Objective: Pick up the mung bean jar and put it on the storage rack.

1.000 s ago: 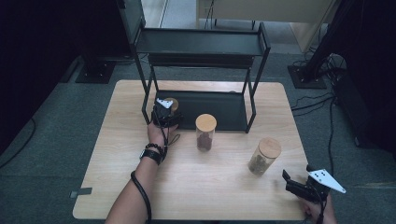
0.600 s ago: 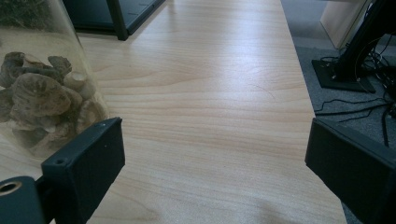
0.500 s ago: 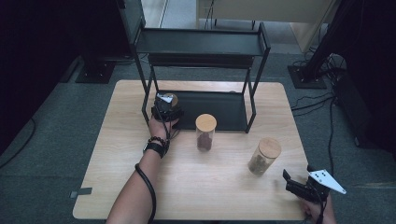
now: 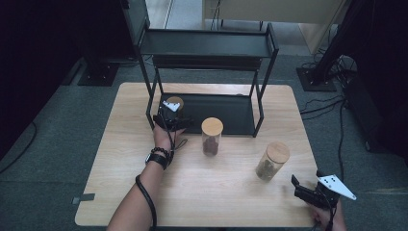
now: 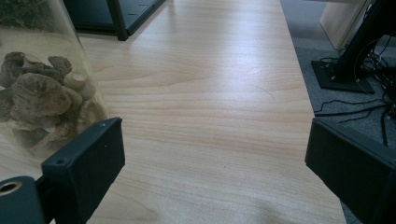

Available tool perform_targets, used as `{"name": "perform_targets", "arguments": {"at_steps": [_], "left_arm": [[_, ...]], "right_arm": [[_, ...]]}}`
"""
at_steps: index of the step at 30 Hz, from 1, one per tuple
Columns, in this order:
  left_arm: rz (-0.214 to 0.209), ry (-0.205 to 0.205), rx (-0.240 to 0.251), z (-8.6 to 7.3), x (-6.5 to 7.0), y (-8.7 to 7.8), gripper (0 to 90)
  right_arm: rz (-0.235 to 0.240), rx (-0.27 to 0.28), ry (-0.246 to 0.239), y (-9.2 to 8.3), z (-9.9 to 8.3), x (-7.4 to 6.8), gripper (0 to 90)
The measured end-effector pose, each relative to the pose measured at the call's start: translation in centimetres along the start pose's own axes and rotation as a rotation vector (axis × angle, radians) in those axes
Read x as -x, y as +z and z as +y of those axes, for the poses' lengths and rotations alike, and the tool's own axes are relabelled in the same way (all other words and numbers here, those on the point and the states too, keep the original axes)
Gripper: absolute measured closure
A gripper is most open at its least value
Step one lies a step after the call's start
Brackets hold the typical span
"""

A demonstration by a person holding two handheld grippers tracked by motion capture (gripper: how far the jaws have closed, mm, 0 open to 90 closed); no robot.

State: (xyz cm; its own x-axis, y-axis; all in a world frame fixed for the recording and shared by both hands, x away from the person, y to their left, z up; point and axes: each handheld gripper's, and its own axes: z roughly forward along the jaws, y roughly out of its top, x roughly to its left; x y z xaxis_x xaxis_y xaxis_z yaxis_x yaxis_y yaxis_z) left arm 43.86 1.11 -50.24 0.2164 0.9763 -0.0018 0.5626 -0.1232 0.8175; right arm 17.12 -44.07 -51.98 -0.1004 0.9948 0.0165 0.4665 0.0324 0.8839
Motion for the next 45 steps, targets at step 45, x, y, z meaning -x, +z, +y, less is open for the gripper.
{"name": "perform_targets", "arguments": {"at_steps": [45], "left_arm": [[-0.049,0.043,-0.005,-5.5,0.3,-4.4,0.4]], "right_arm": [[-0.018,0.004,-0.006,0.0,0.0,-0.2,4.7]]}}
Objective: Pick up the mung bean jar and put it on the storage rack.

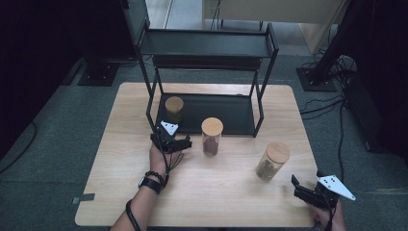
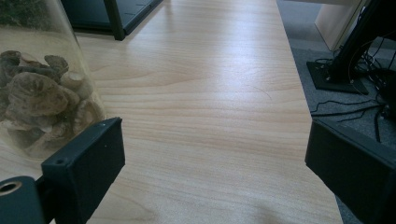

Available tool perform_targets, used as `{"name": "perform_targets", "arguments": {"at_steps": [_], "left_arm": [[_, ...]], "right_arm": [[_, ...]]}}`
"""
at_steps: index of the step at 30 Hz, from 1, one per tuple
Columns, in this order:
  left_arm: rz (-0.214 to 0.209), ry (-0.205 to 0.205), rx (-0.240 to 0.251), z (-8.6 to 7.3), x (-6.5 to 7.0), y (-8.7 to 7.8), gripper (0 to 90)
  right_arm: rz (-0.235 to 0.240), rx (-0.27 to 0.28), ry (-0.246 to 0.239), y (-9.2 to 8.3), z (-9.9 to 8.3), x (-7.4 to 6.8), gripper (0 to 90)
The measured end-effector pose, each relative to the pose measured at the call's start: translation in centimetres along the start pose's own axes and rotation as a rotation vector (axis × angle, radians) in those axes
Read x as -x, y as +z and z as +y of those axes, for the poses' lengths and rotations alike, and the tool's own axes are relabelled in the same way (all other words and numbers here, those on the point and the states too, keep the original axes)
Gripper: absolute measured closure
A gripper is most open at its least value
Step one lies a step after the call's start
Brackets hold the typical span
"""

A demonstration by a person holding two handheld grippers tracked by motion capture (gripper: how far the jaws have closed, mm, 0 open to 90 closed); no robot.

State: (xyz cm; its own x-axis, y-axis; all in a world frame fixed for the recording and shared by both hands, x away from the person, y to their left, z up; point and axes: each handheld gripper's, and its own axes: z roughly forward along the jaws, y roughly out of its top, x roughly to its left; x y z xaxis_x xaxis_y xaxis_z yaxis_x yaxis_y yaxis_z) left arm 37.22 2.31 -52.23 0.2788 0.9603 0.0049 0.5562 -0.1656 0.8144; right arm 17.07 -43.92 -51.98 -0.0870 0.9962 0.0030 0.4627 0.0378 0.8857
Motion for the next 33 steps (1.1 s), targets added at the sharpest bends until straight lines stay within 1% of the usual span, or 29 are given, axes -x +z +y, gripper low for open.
{"name": "perform_targets", "arguments": {"at_steps": [8,14,18,26,33], "left_arm": [[-0.001,-0.003,0.0,-0.6,-0.2,-0.8,0.4],[-0.009,-0.003,0.002,-0.9,-0.4,-1.3,0.4],[-0.015,0.005,-0.001,-1.1,-0.4,-1.6,0.4],[-0.022,0.002,-0.001,-1.5,-0.7,-2.1,0.5],[-0.021,0.002,0.003,-1.9,-0.9,-2.7,1.1]], "right_arm": [[-0.006,0.0,-0.001,0.0,0.0,0.0,4.7],[-0.009,0.0,0.0,0.0,0.0,-0.1,4.7],[-0.01,0.001,0.0,0.0,0.0,-0.1,4.7],[-0.012,0.0,-0.001,0.0,0.0,-0.1,4.7],[-0.013,0.0,-0.001,0.0,0.0,-0.1,4.7]]}}
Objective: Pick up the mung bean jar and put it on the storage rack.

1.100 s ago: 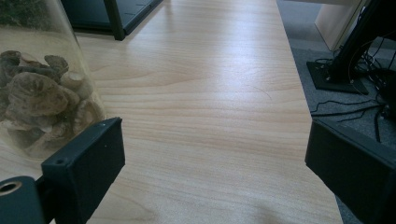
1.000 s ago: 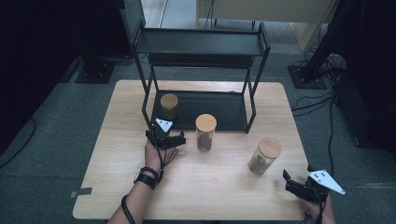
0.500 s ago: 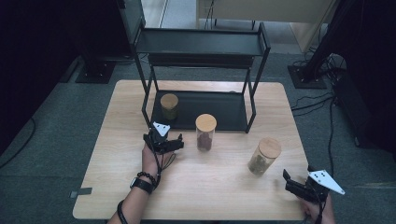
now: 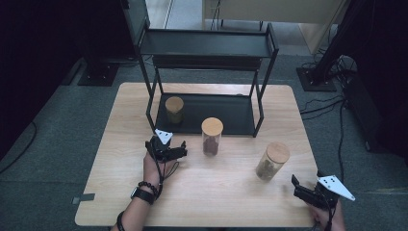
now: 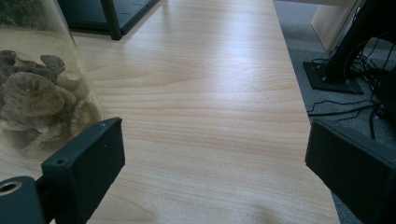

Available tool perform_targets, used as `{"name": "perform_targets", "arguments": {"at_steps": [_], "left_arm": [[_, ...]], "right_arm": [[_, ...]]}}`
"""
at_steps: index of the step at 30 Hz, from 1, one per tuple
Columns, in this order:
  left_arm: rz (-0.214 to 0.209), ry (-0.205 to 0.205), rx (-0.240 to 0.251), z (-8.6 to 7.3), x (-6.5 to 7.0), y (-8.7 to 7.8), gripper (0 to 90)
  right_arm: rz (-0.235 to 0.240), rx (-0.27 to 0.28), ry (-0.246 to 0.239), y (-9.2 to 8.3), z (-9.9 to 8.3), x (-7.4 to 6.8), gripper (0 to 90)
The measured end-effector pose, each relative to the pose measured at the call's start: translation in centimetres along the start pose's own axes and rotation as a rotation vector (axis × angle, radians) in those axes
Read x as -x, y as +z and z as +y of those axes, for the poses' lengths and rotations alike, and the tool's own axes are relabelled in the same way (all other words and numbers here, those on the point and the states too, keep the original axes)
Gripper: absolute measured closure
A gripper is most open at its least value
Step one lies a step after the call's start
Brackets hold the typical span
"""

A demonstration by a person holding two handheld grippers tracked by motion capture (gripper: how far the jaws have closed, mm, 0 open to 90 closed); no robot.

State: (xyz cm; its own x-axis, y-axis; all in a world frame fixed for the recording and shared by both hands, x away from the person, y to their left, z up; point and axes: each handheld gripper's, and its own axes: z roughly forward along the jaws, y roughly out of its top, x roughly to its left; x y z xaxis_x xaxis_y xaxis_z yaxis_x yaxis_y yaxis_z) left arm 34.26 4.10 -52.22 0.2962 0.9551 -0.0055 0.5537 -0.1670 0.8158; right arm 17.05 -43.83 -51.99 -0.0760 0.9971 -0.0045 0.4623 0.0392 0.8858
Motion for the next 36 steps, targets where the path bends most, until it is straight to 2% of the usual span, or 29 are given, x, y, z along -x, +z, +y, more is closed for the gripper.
{"name": "perform_targets", "arguments": {"at_steps": [36], "left_arm": [[0.009,0.006,0.006,-2.6,-2.1,-3.8,1.1]], "right_arm": [[-0.004,-0.001,-0.004,0.0,0.0,0.0,4.7]]}}
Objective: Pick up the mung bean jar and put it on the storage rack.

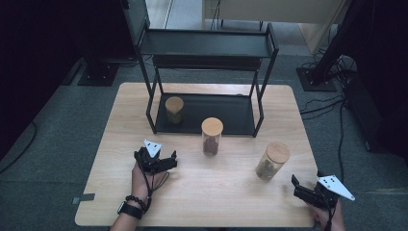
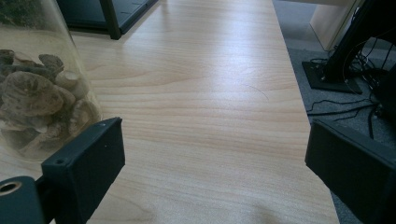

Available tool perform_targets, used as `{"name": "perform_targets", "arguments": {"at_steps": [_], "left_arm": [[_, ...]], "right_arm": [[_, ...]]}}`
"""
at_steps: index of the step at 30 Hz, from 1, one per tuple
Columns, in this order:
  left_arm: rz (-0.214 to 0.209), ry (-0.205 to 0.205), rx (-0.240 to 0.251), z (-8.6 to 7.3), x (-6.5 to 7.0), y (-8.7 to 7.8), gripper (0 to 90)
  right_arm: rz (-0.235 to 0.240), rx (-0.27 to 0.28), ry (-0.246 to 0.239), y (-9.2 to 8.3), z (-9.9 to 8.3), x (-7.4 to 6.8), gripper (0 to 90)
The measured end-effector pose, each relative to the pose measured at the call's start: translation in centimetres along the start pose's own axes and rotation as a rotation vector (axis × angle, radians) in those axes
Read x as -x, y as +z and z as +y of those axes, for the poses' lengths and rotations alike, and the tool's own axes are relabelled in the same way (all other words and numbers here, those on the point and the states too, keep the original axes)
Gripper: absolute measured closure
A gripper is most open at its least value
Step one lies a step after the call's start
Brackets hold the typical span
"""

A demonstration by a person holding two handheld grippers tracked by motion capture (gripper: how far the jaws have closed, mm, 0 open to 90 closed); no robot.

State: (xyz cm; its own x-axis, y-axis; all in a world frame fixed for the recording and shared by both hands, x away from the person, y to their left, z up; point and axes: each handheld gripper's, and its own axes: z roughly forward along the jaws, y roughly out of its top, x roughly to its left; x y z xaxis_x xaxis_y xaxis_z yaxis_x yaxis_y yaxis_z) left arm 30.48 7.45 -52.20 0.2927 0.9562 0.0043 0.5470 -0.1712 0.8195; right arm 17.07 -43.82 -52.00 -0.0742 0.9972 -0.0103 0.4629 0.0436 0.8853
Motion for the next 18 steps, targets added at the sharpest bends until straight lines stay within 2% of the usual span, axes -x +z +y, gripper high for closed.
{"name": "perform_targets", "arguments": {"at_steps": [18], "left_arm": [[0.008,-0.005,-0.003,-1.1,-1.6,-1.6,1.1]], "right_arm": [[-0.005,-0.002,-0.003,0.0,0.0,0.0,4.7]]}}
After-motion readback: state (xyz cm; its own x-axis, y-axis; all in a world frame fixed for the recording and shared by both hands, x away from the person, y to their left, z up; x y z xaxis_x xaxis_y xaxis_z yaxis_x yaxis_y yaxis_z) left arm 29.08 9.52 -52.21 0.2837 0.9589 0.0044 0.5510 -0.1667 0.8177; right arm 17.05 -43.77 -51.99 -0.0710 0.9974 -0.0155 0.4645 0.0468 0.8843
